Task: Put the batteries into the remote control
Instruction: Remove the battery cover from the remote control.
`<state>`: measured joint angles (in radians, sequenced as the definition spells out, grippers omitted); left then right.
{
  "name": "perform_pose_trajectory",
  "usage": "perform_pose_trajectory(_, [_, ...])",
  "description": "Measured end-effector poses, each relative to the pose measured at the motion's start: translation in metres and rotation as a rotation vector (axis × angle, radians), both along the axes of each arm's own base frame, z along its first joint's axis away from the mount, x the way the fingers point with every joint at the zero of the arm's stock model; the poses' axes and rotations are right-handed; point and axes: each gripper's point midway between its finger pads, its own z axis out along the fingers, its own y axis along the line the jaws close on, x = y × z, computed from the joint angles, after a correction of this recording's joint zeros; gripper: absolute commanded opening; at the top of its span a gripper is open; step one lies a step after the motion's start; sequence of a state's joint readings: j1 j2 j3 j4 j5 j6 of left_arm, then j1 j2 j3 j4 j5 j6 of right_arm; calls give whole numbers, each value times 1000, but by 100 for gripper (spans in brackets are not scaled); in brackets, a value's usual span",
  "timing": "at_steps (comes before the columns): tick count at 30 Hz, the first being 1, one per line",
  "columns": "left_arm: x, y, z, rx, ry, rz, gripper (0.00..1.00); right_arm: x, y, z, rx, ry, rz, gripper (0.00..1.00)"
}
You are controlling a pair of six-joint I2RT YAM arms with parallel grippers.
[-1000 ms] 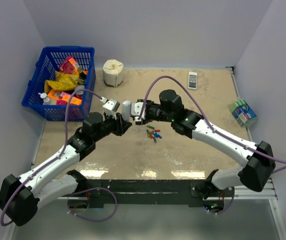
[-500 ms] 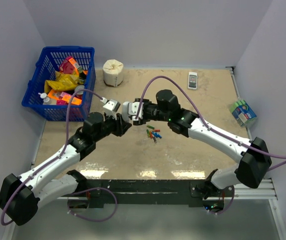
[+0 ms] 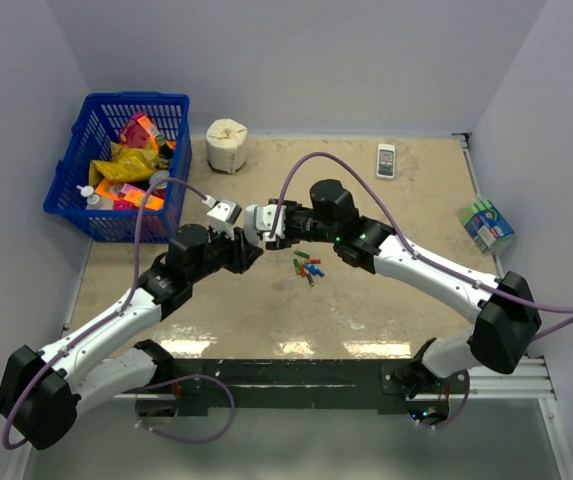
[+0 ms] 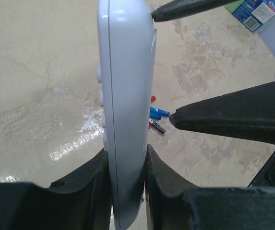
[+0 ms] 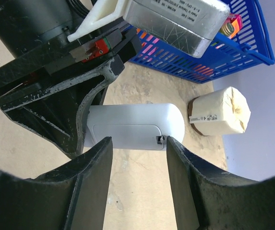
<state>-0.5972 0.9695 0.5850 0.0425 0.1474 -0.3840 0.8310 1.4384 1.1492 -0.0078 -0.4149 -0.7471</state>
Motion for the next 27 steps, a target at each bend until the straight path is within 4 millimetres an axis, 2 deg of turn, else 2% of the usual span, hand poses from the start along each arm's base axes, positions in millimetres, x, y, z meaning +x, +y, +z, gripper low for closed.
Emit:
perform_pose_trajectory(18, [-1, 5, -12, 34, 41, 18, 0, 0, 5, -16, -21, 38, 19, 42])
perform_pose_trajectory(21, [-2, 7, -17, 46, 56, 23, 0, 2, 6, -21, -27, 46, 20, 37])
perform_pose_trajectory(27, [-5, 11, -26, 72, 84, 32, 0, 4, 7, -29, -39, 57, 17, 17])
